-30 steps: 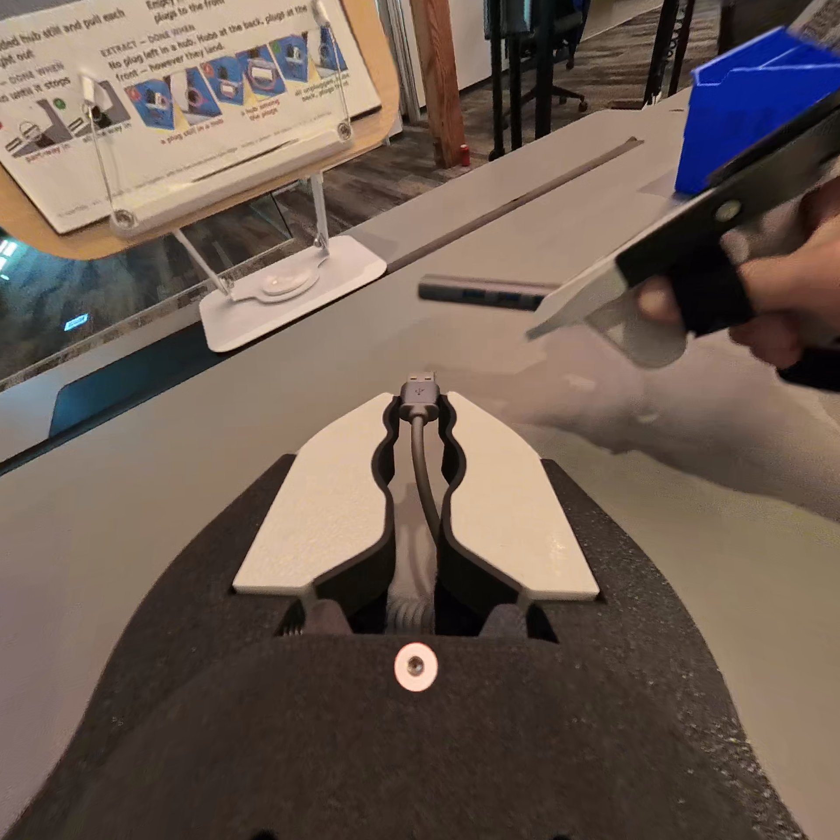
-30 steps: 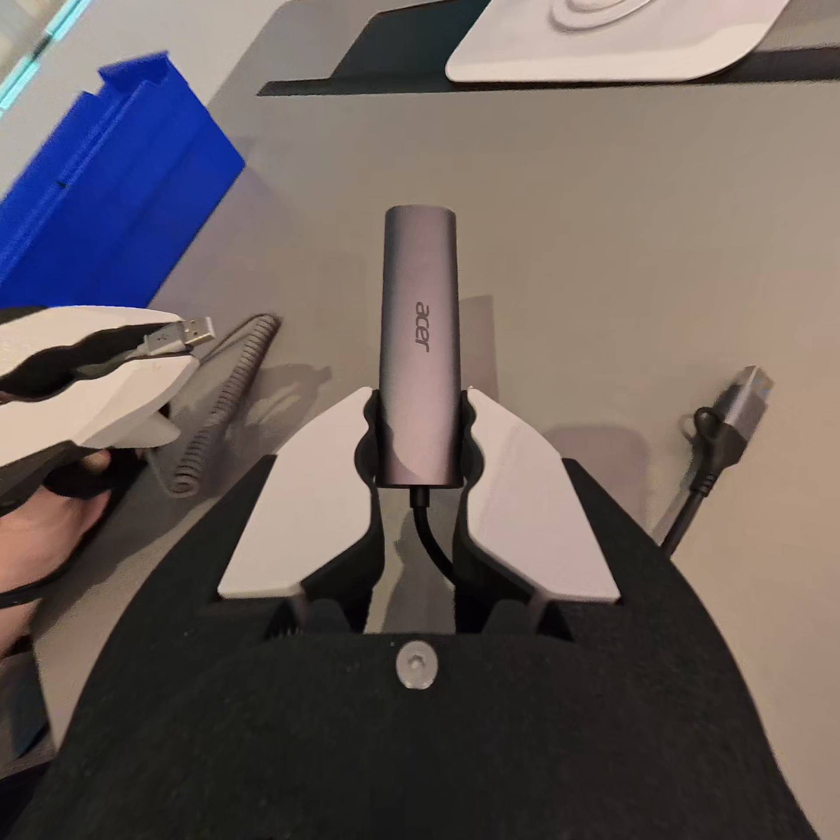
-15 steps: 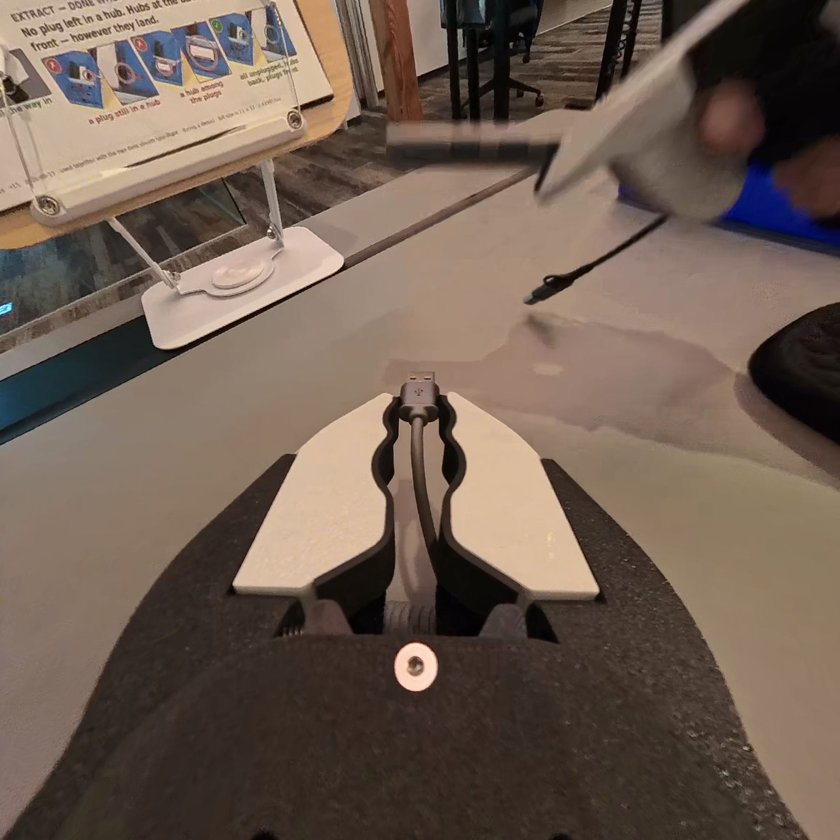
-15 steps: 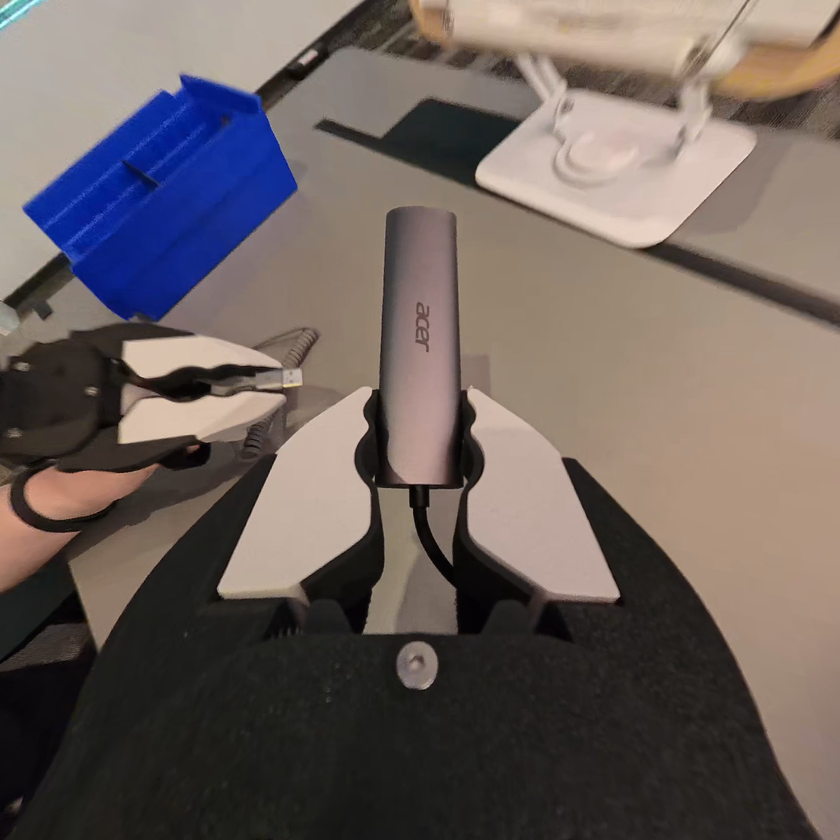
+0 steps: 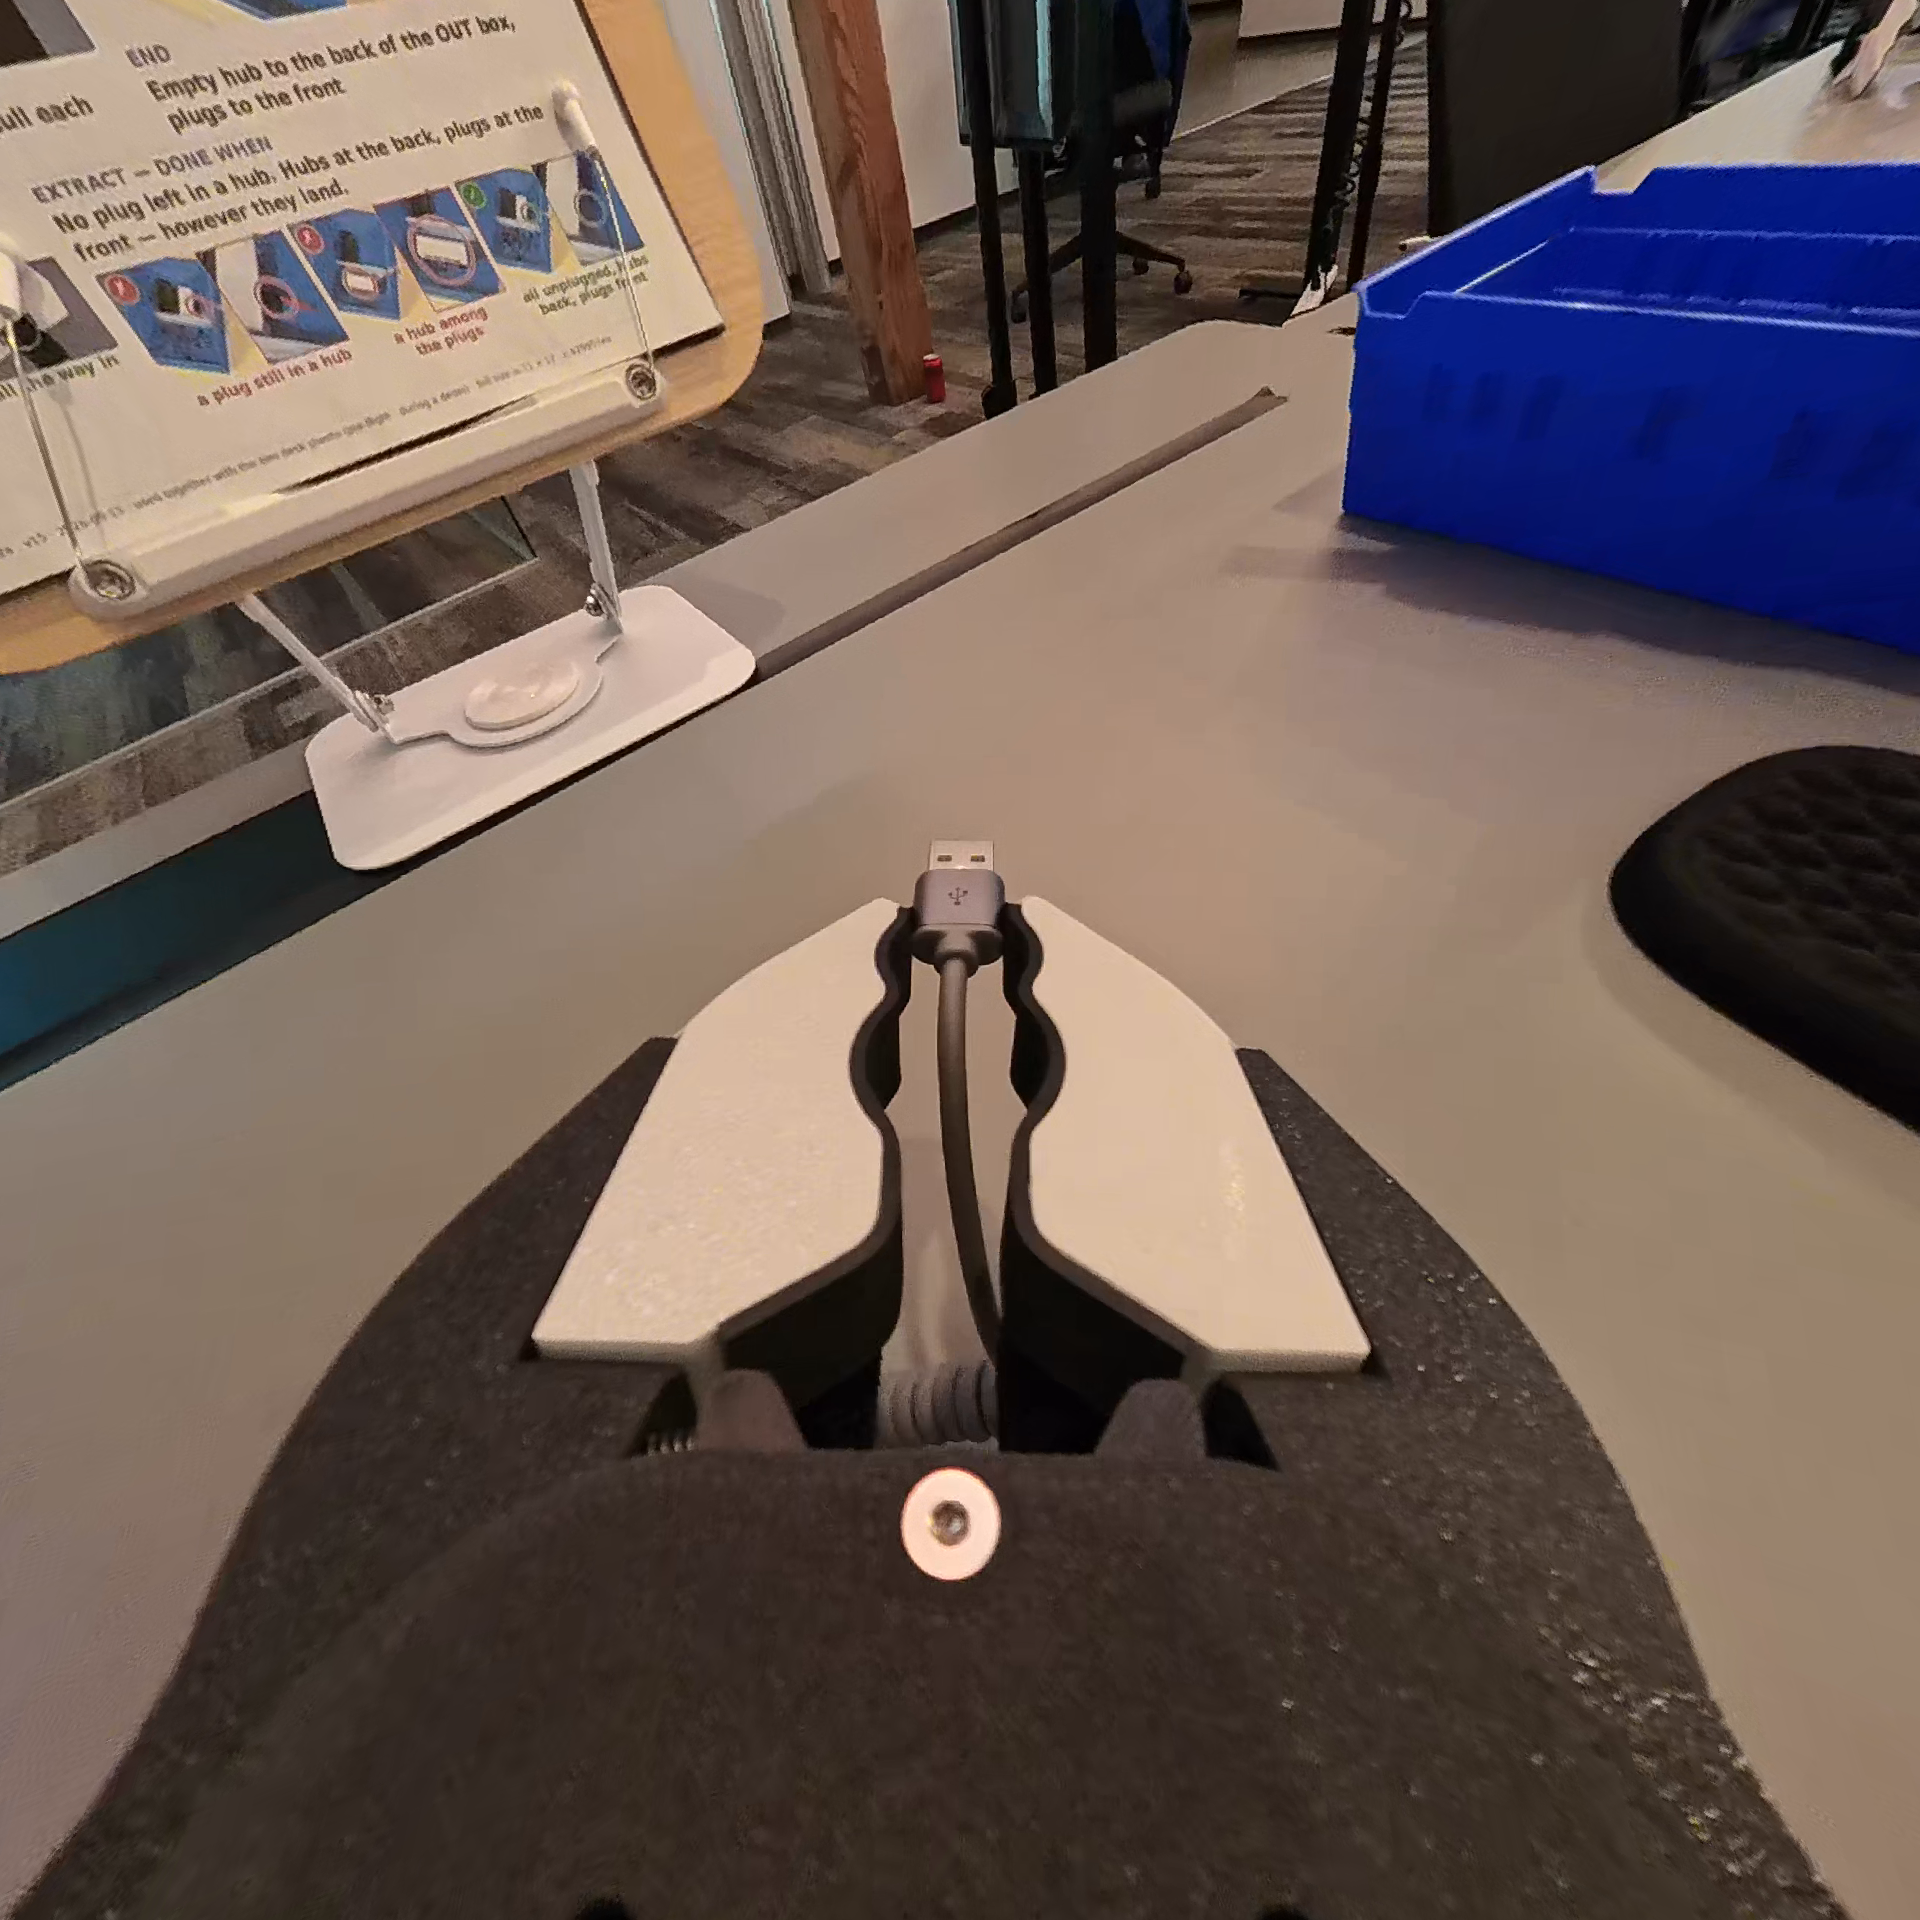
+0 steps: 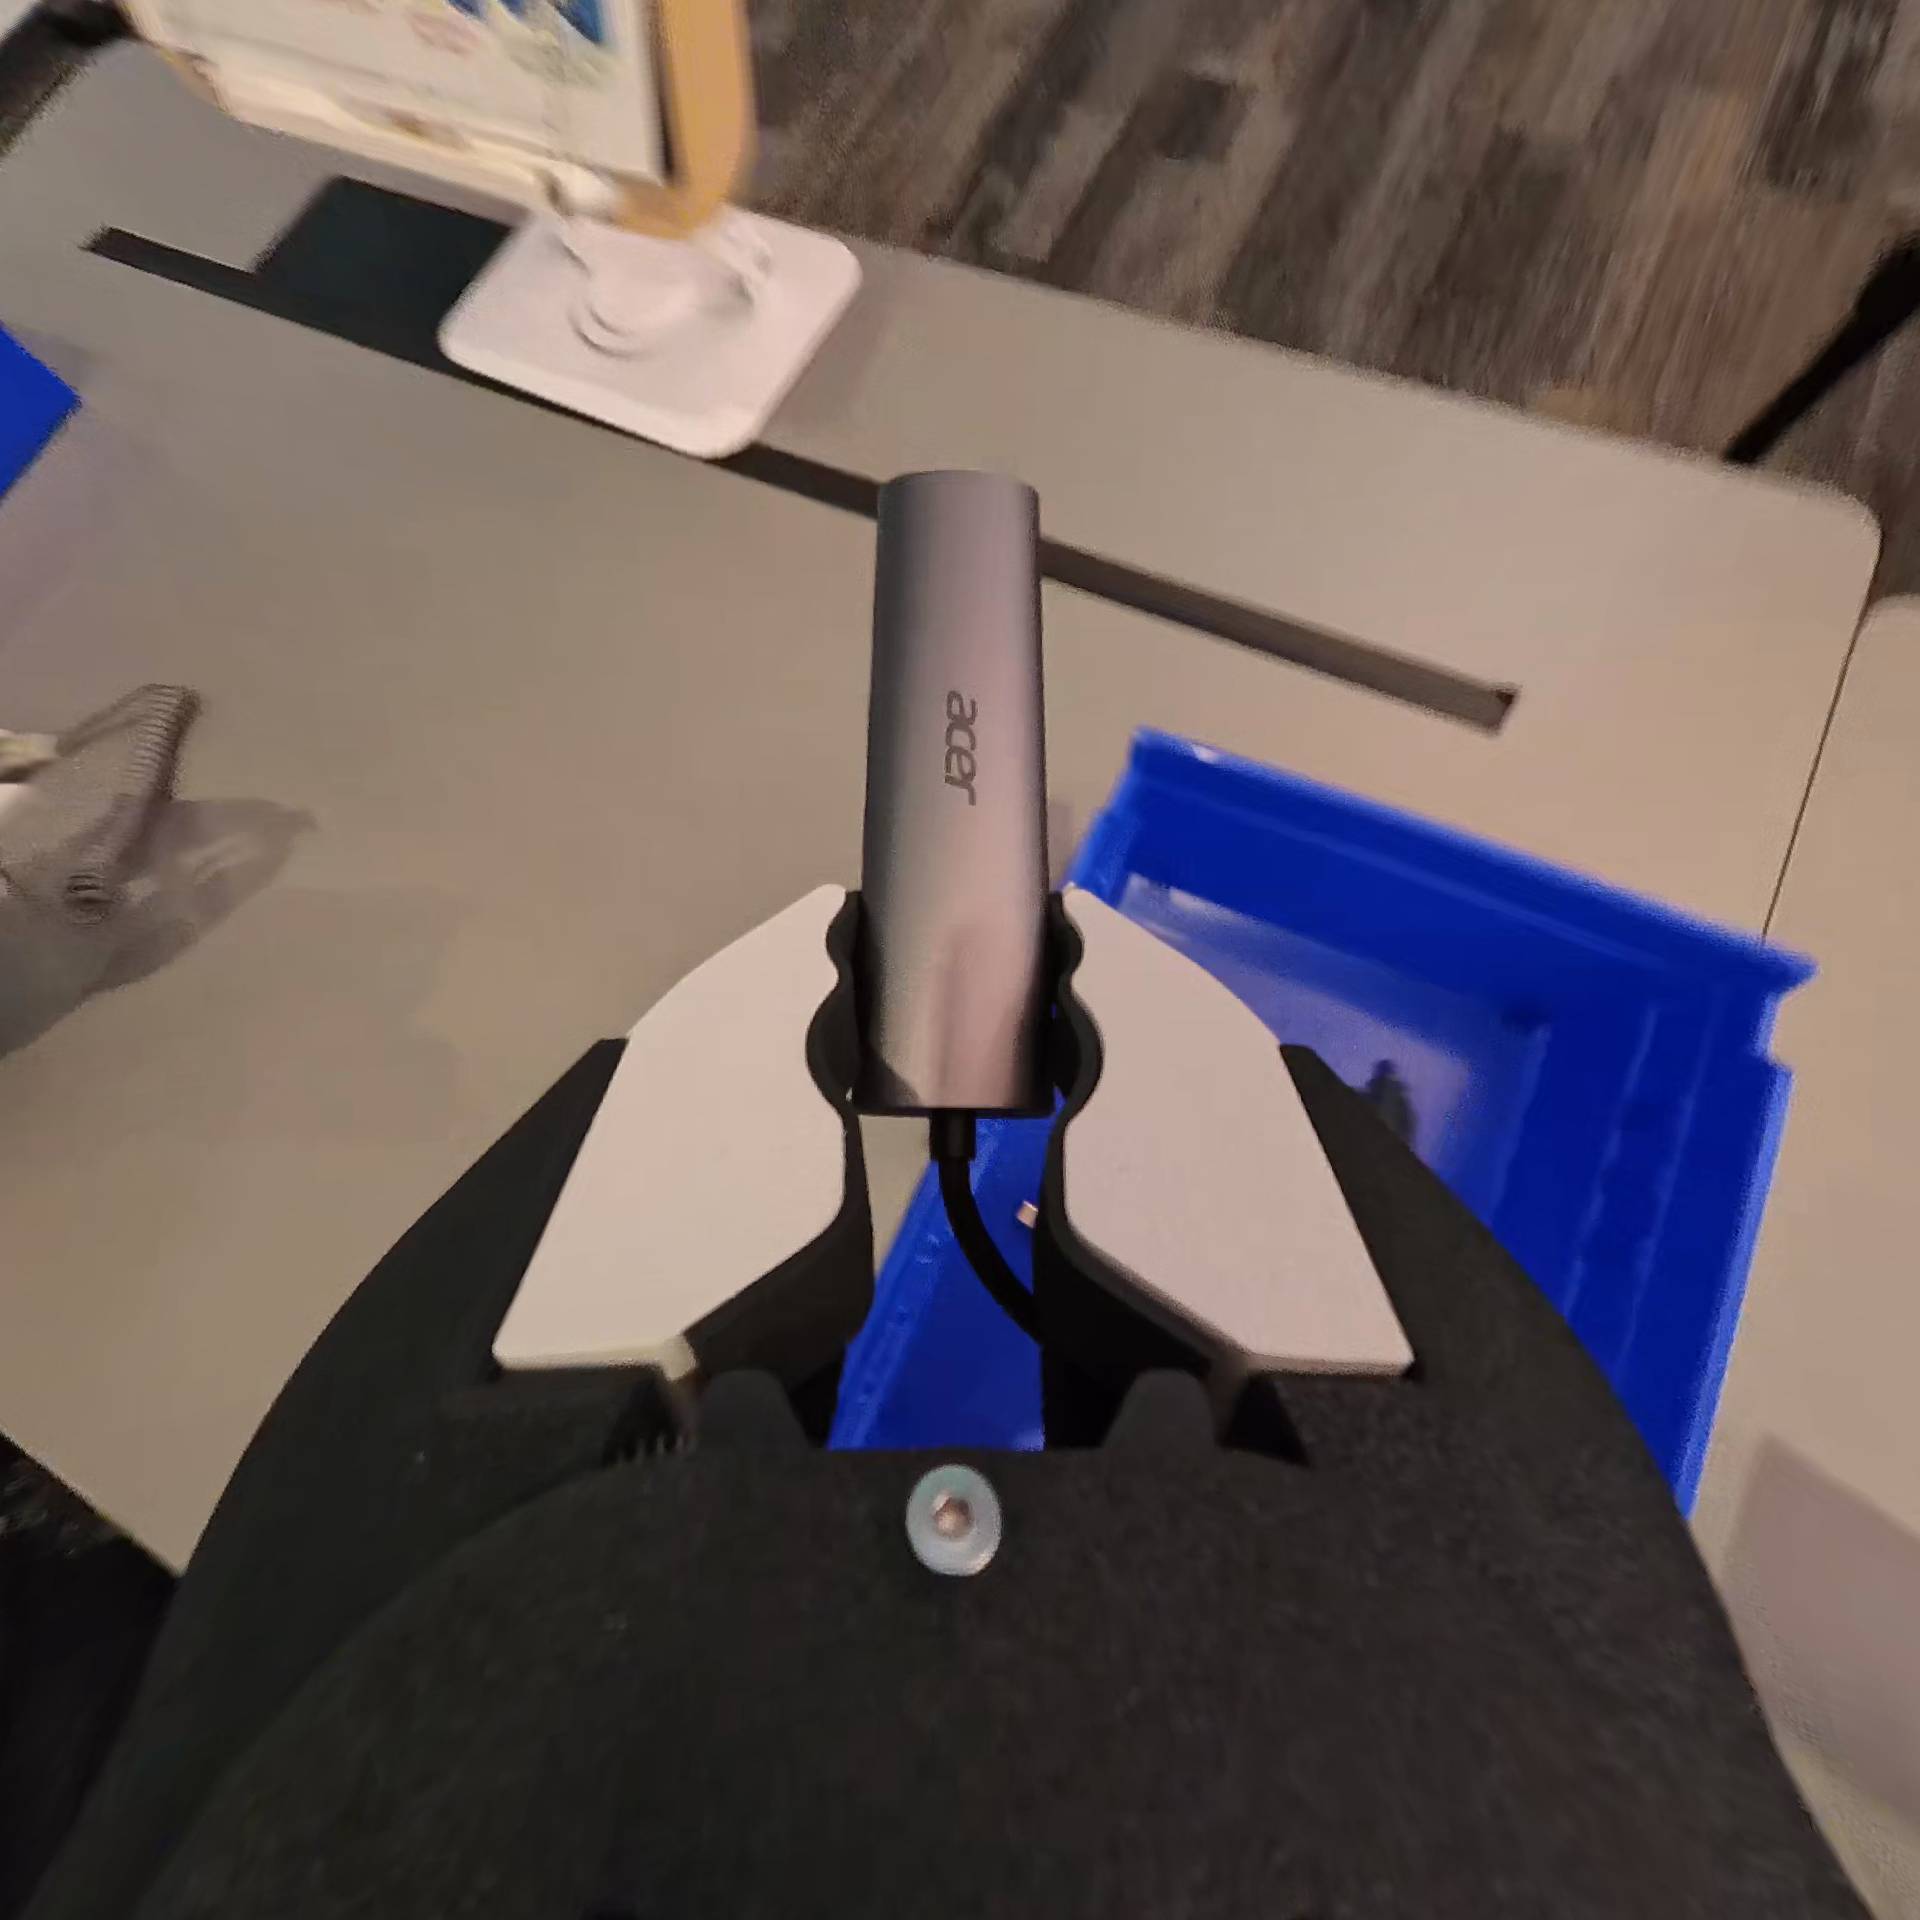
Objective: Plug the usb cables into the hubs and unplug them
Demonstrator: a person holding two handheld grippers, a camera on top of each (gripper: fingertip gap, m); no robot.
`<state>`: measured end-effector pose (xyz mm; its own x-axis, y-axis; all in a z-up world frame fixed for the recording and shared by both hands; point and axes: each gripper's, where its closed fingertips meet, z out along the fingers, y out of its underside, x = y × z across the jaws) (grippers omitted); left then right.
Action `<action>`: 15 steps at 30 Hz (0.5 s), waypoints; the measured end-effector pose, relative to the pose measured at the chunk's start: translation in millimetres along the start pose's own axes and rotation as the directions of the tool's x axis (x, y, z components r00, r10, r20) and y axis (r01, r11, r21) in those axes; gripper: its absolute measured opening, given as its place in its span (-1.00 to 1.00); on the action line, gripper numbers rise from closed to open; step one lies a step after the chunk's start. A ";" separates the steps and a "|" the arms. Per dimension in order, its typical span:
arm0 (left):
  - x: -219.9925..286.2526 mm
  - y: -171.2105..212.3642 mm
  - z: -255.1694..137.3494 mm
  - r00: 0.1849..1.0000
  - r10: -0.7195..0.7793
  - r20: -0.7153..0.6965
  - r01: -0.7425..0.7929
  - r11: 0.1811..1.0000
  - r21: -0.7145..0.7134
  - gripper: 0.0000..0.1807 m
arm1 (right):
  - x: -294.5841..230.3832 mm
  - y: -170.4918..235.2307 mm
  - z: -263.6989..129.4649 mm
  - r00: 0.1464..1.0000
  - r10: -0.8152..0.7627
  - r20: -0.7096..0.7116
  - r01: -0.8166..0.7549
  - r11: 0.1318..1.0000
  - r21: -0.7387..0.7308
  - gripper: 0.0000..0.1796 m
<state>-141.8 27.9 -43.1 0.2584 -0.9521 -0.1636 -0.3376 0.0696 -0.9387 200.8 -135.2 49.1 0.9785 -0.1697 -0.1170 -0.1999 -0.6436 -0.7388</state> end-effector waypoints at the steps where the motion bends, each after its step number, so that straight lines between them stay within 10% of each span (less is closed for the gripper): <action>1: 1.8 -2.0 0.3 1.000 0.005 0.000 -0.005 1.000 0.002 -0.82 | 14.4 15.7 8.6 0.999 0.031 -0.014 -0.031 0.999 -0.014 -0.64; 15: 17.3 -16.9 1.5 0.999 0.043 -0.007 -0.043 0.999 -0.001 -0.82 | 85.7 144.7 84.9 0.983 0.152 -0.104 -0.173 0.957 -0.235 -0.62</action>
<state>-130.2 10.6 -30.5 0.2372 -0.9504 -0.2011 -0.3494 0.1097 -0.9305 260.1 -179.6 -124.2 0.9262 -0.3420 -0.1586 -0.3720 -0.7615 -0.5308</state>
